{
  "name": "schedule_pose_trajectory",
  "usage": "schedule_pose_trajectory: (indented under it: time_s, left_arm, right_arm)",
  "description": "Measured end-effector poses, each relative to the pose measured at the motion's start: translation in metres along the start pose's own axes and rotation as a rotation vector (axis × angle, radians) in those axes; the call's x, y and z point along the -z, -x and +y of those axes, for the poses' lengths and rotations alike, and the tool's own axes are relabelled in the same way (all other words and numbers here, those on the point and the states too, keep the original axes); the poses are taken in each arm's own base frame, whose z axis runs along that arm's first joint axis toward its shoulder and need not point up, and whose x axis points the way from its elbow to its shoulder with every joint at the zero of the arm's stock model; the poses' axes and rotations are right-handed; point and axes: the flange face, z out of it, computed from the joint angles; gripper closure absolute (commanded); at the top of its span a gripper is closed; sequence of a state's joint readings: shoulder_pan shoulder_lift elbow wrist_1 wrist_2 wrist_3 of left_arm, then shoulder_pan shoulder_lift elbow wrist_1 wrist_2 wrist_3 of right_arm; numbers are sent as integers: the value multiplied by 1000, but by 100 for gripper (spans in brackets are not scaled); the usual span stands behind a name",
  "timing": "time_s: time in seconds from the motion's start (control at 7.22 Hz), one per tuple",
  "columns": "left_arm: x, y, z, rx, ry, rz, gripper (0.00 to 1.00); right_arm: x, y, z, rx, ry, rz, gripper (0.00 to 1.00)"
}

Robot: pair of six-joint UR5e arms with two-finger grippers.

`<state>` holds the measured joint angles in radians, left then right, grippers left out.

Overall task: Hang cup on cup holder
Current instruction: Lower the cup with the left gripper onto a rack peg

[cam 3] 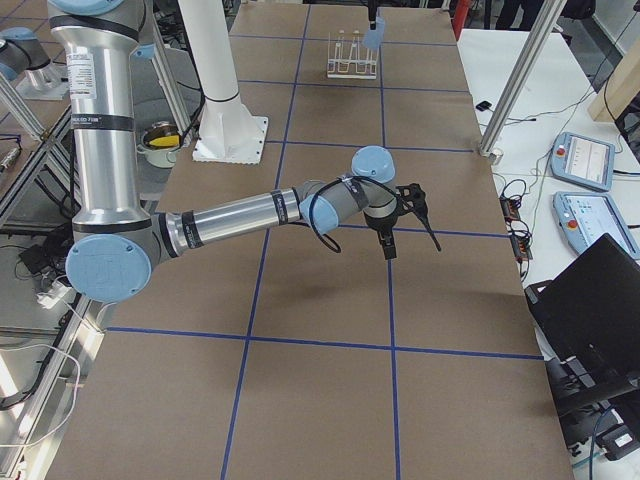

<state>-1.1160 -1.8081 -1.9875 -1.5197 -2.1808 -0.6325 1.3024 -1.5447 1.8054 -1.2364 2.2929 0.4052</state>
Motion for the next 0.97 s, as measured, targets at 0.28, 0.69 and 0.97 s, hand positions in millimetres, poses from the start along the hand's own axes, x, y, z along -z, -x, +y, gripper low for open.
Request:
schedule_pose_trajectory:
  time_s: [0.28,0.69,0.97]
  left_arm:
    - [-11,-3,1,-8,8,-18,100]
    - [-27,-9,5,-25,19,-43,100]
    - [-38,-6,5,-19,38,-51,100]
  right_arm:
    - [0,1,0,-2,1,-4,0]
    - [0,0,0,-2,2,-6,0]
    - [-1,1,0,-2,3,-6,0]
